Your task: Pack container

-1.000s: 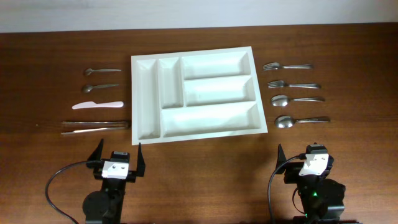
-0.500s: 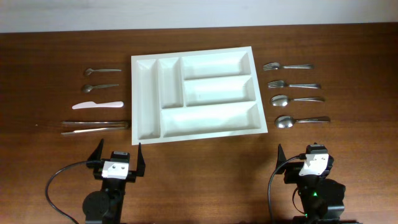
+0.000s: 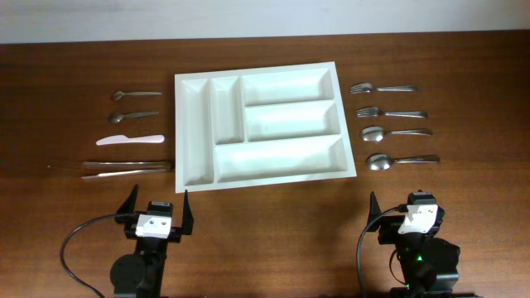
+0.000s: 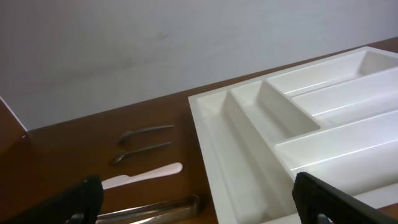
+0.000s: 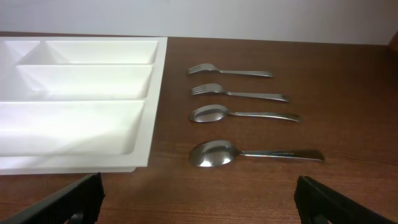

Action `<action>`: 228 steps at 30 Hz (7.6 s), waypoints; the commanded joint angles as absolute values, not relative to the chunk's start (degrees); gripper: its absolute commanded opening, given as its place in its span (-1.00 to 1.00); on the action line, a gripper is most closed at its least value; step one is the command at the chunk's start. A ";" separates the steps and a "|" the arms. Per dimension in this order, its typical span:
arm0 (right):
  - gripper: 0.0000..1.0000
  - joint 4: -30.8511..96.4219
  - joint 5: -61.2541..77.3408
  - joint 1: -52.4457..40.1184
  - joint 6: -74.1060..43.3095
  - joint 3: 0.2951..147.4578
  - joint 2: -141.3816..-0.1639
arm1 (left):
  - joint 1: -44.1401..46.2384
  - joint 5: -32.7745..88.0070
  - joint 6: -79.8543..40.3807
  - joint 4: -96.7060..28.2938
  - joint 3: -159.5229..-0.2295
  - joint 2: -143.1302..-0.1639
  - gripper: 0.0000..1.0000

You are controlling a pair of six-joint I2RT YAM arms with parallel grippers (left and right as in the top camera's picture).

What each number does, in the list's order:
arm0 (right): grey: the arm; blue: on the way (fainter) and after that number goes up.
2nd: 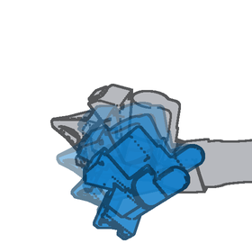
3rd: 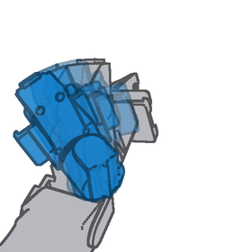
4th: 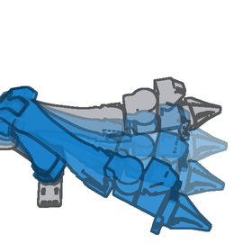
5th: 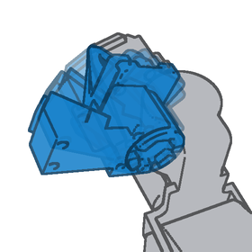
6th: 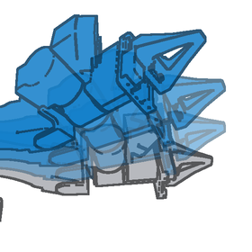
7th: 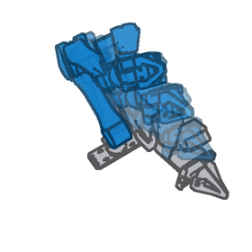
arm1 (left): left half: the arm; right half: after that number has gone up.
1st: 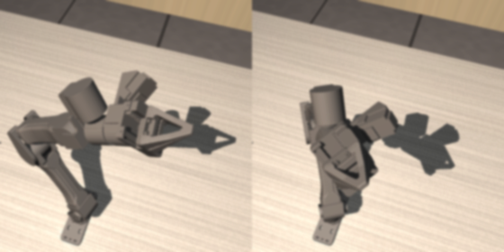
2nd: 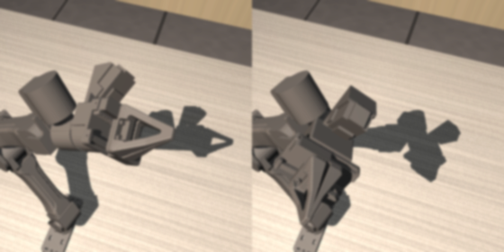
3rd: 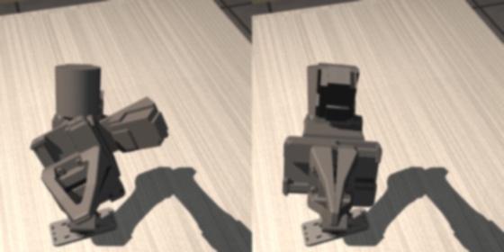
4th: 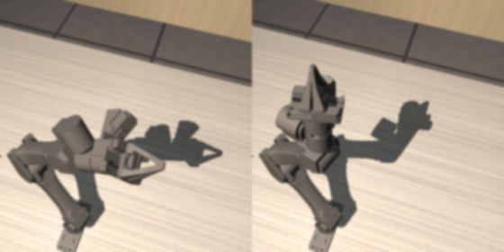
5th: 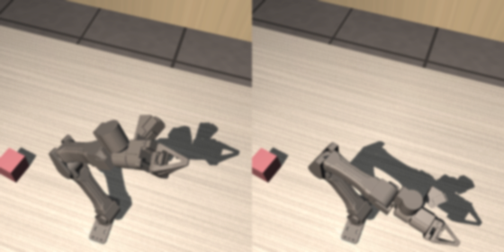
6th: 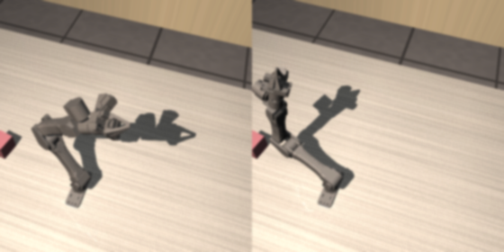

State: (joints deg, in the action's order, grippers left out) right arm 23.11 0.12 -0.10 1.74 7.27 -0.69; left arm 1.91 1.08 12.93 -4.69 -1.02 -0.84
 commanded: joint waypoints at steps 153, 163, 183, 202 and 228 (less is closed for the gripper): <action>0.98 22.87 0.64 -0.36 1.91 6.70 -0.21 | 2.09 0.69 13.80 -4.54 -0.49 -0.34 0.98; 0.98 22.87 0.64 -0.36 1.89 6.70 -0.21 | 2.09 0.69 13.80 -4.54 -0.49 -0.34 0.98; 0.98 22.87 0.64 -0.36 1.89 6.70 -0.21 | 2.09 0.69 13.78 -4.54 -0.49 -0.34 0.99; 0.98 22.87 0.64 -0.36 1.89 6.70 -0.21 | 2.09 0.69 13.78 -4.54 -0.49 -0.34 0.99; 0.98 18.79 1.96 -0.36 -11.25 6.72 -0.21 | 2.09 0.69 13.80 -4.54 -0.49 -0.34 0.99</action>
State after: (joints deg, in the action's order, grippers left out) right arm 19.84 1.23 -0.10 -7.81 7.27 -0.69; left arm 1.91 1.08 12.93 -4.69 -1.02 -0.84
